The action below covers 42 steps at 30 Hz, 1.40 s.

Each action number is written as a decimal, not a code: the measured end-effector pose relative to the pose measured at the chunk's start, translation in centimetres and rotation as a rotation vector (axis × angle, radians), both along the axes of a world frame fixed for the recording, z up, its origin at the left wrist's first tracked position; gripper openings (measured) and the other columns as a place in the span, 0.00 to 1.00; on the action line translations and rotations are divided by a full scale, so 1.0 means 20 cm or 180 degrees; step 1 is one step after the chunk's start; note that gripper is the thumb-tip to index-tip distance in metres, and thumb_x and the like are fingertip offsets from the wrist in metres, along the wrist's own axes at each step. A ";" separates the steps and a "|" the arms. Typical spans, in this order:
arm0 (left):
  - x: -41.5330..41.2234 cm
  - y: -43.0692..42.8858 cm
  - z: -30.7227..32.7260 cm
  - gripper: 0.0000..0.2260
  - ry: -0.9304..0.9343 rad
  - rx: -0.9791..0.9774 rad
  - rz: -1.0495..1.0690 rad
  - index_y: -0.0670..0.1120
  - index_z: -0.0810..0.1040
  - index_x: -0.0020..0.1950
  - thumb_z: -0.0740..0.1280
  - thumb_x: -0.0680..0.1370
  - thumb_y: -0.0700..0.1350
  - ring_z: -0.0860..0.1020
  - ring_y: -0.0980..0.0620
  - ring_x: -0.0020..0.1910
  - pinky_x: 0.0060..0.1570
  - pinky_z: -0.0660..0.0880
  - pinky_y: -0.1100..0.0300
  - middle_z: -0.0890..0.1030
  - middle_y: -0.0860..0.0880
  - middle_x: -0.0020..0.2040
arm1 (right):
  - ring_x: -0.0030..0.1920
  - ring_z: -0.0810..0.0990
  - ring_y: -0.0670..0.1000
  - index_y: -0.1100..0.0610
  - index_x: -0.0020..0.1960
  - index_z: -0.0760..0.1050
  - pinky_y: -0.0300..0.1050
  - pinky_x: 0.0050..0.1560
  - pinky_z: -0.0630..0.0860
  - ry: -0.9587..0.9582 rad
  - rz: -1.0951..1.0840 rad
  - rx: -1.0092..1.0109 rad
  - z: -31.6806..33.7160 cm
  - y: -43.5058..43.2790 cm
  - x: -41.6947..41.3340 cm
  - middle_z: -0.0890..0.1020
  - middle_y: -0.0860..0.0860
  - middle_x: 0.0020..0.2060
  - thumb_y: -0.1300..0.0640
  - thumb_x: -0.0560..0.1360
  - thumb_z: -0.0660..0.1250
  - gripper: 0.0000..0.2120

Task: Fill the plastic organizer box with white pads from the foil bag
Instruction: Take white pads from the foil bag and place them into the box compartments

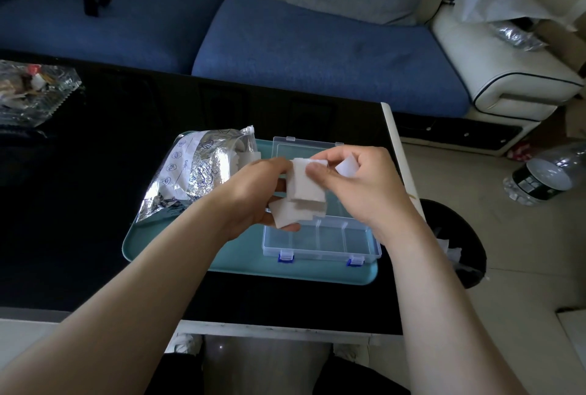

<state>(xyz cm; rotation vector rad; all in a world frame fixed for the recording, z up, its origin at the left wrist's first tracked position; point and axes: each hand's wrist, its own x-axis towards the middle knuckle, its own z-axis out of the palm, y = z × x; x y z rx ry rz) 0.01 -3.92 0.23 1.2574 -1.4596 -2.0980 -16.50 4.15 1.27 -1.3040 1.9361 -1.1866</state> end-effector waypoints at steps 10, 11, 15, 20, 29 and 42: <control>0.00 -0.01 -0.01 0.14 -0.0032 -0.0236 -0.0457 0.38 0.81 0.63 0.61 0.81 0.38 0.85 0.38 0.51 0.54 0.83 0.36 0.85 0.38 0.54 | 0.54 0.79 0.41 0.47 0.61 0.85 0.37 0.57 0.74 0.0924 -0.0028 0.0111 -0.07 -0.03 0.04 0.81 0.39 0.50 0.50 0.75 0.80 0.16; 0.00 -0.01 -0.02 0.14 -0.0076 -0.0365 -0.0541 0.41 0.82 0.64 0.63 0.80 0.35 0.86 0.38 0.54 0.55 0.83 0.37 0.86 0.38 0.56 | 0.54 0.79 0.41 0.46 0.59 0.86 0.35 0.58 0.75 0.0967 -0.0017 0.0083 -0.07 -0.03 0.04 0.82 0.40 0.51 0.51 0.75 0.80 0.14; 0.01 0.00 -0.05 0.22 -0.0049 -0.0482 -0.0538 0.44 0.81 0.67 0.67 0.78 0.25 0.87 0.41 0.54 0.54 0.84 0.39 0.88 0.41 0.53 | 0.50 0.81 0.35 0.47 0.48 0.88 0.23 0.47 0.71 0.0905 -0.0140 -0.0099 -0.07 -0.04 0.04 0.86 0.39 0.46 0.55 0.74 0.80 0.04; 0.01 -0.01 -0.05 0.17 -0.0090 -0.0526 -0.0499 0.39 0.82 0.64 0.67 0.79 0.26 0.87 0.39 0.52 0.52 0.85 0.43 0.87 0.38 0.53 | 0.49 0.82 0.35 0.48 0.50 0.87 0.24 0.46 0.72 0.0427 -0.0447 -0.0315 -0.07 -0.04 0.01 0.86 0.39 0.45 0.55 0.78 0.76 0.03; 0.00 -0.04 -0.06 0.13 0.0090 -0.0545 0.0416 0.40 0.82 0.60 0.65 0.80 0.28 0.87 0.40 0.48 0.45 0.86 0.51 0.84 0.39 0.57 | 0.42 0.80 0.41 0.46 0.53 0.85 0.31 0.35 0.73 -0.0763 -0.1049 -0.0435 -0.04 -0.03 -0.02 0.85 0.43 0.46 0.56 0.82 0.69 0.07; -0.01 -0.04 -0.05 0.12 0.0051 -0.0801 0.0339 0.45 0.84 0.57 0.65 0.83 0.32 0.87 0.44 0.50 0.49 0.86 0.44 0.87 0.42 0.52 | 0.54 0.79 0.40 0.47 0.58 0.84 0.23 0.44 0.69 0.0390 -0.0270 0.0002 -0.06 -0.03 0.02 0.84 0.43 0.53 0.55 0.80 0.73 0.08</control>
